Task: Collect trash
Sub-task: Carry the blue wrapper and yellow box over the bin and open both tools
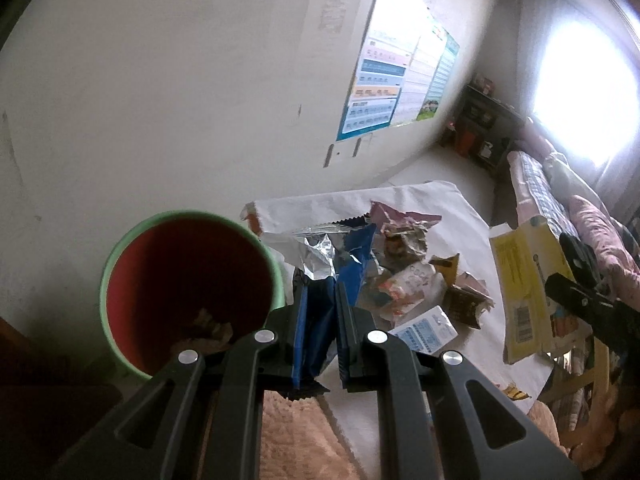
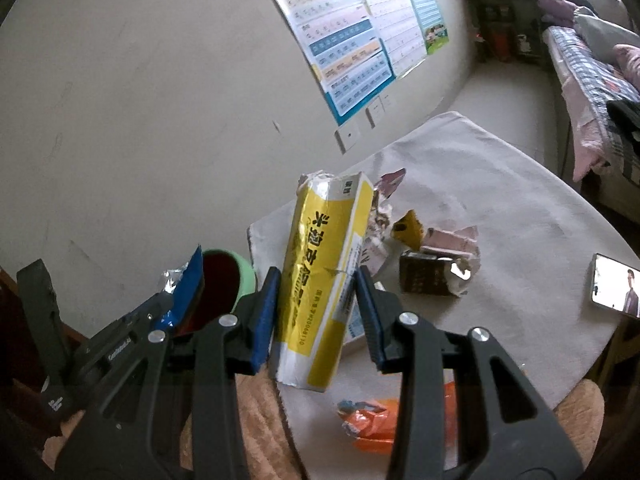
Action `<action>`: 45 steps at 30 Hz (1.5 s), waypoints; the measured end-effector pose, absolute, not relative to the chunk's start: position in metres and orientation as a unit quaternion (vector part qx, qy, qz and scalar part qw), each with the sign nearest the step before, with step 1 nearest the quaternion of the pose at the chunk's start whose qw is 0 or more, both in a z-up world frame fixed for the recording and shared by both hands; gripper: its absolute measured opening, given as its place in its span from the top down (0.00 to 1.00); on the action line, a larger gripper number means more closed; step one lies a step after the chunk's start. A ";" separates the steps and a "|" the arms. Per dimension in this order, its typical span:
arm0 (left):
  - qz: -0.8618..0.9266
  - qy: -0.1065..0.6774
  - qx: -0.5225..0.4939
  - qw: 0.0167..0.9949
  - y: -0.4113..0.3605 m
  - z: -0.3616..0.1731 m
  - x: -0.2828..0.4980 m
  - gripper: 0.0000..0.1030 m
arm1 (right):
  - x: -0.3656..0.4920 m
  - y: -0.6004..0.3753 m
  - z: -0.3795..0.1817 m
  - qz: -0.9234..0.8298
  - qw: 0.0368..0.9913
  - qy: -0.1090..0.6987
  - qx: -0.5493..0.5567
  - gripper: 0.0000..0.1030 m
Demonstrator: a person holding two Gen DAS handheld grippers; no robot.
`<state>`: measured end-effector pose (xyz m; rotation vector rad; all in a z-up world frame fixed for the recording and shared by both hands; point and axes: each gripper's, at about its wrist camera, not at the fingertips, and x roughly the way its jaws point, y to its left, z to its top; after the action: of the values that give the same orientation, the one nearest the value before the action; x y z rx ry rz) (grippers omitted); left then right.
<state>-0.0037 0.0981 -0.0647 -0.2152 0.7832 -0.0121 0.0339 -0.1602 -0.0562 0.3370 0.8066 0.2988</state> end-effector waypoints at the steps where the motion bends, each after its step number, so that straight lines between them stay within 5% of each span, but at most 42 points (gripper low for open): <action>1: -0.002 0.381 -0.108 0.918 0.103 -0.066 -0.004 0.90 | 0.034 -0.157 -0.057 0.146 0.894 0.391 0.161 0.63; 45: 0.107 0.402 -0.171 0.893 0.238 -0.118 0.008 0.90 | 0.098 0.058 -0.092 0.303 0.821 0.481 0.042 0.63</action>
<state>0.0085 0.2377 -0.1184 -0.3551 0.8341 0.2212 0.0985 0.0582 -0.0922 0.0900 1.0248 0.6445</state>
